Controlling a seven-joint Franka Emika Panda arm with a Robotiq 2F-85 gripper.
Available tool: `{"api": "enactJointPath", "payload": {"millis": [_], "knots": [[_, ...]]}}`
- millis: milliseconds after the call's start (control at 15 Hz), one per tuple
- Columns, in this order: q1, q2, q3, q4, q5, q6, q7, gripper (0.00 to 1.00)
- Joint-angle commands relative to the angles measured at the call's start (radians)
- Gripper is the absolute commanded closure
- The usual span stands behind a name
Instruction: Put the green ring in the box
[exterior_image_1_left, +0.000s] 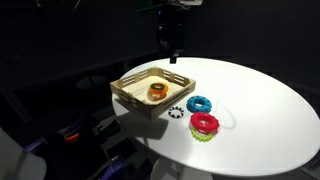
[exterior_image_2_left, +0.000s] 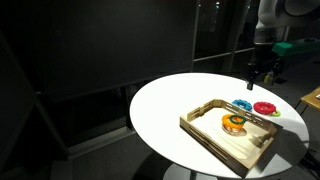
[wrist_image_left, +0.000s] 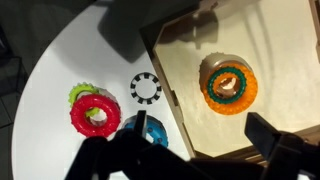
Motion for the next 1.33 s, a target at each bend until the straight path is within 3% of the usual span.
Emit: {"api": "enactJointPath", "payload": {"millis": [0, 600, 1267], "knots": [[-0.033, -0.075, -0.001, -0.002, 0.019, -0.108, -0.108, 0.0], [-0.072, -0.241, -0.011, 0.01, 0.055, -0.253, -0.203, 0.0], [-0.081, -0.314, -0.007, 0.006, 0.073, -0.243, -0.2, 0.0]]}}
